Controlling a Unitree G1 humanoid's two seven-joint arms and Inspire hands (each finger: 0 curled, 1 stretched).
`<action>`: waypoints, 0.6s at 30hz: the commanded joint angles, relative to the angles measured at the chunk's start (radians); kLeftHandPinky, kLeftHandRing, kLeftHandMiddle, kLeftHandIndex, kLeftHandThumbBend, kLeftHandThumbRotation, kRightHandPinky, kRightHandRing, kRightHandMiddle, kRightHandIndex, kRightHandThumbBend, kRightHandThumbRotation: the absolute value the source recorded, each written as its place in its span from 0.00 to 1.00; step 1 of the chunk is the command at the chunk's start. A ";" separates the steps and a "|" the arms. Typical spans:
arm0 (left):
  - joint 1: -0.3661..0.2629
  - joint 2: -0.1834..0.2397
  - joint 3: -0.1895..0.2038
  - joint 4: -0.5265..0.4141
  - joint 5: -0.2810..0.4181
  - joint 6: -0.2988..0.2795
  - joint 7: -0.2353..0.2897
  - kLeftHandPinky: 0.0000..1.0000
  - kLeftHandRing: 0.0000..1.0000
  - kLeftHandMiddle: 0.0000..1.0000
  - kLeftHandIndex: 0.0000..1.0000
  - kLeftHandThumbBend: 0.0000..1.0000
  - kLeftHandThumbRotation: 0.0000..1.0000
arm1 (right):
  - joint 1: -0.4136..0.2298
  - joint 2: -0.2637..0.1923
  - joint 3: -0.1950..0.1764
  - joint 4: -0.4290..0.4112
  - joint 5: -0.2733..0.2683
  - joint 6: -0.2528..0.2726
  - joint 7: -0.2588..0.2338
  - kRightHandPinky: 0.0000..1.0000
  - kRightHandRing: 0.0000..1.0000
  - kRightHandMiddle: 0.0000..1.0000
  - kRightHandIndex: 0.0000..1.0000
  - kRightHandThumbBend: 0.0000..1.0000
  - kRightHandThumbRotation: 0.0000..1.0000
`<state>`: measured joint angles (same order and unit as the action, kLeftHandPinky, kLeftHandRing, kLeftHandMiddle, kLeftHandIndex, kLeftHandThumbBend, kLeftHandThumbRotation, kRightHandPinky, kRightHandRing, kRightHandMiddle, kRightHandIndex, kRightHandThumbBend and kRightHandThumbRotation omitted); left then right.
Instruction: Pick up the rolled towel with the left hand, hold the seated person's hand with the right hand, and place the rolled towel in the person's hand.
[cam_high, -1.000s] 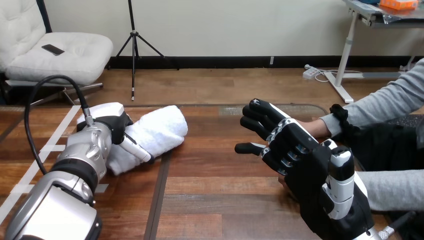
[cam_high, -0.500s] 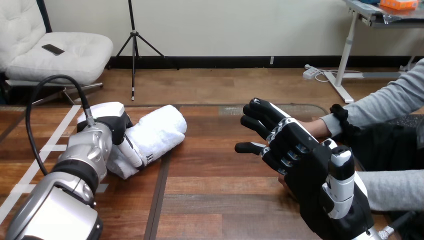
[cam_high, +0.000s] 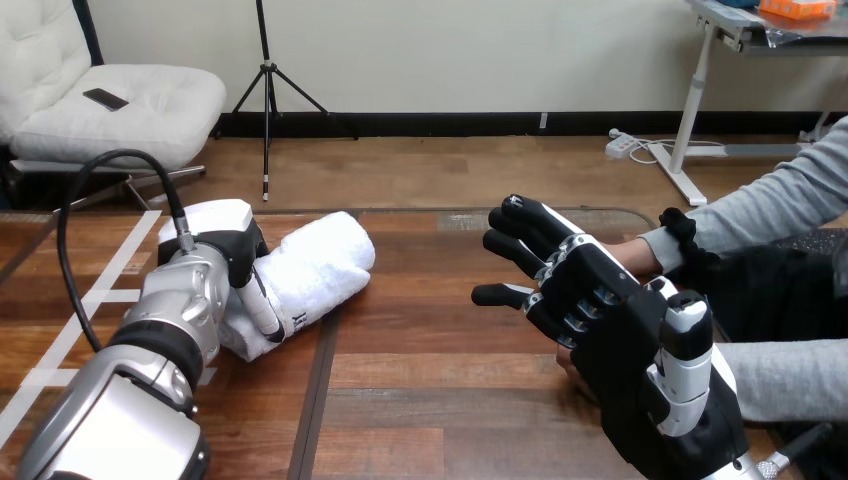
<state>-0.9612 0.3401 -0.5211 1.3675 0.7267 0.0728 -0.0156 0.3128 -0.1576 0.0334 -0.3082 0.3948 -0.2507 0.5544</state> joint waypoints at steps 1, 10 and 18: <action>-0.031 -0.002 -0.038 -0.010 0.035 0.011 0.013 0.44 0.64 0.74 0.75 0.86 0.11 | -0.056 0.017 0.001 -0.036 0.009 -0.035 -0.007 0.75 0.92 0.92 0.89 0.94 1.00; -0.033 -0.010 -0.070 -0.010 0.065 0.032 0.028 0.44 0.64 0.73 0.73 0.90 0.19 | -0.060 0.017 -0.002 -0.033 0.008 -0.044 -0.012 0.74 0.92 0.92 0.89 0.94 1.00; -0.041 -0.030 -0.124 -0.002 0.110 0.096 0.019 0.38 0.58 0.68 0.69 0.93 0.35 | -0.062 0.014 -0.003 -0.038 0.008 -0.039 -0.019 0.74 0.91 0.91 0.89 0.96 1.00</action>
<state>-0.9614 0.3269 -0.5949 1.3675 0.7927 0.1285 -0.0045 0.3098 -0.1534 0.0332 -0.3082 0.3948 -0.2648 0.5429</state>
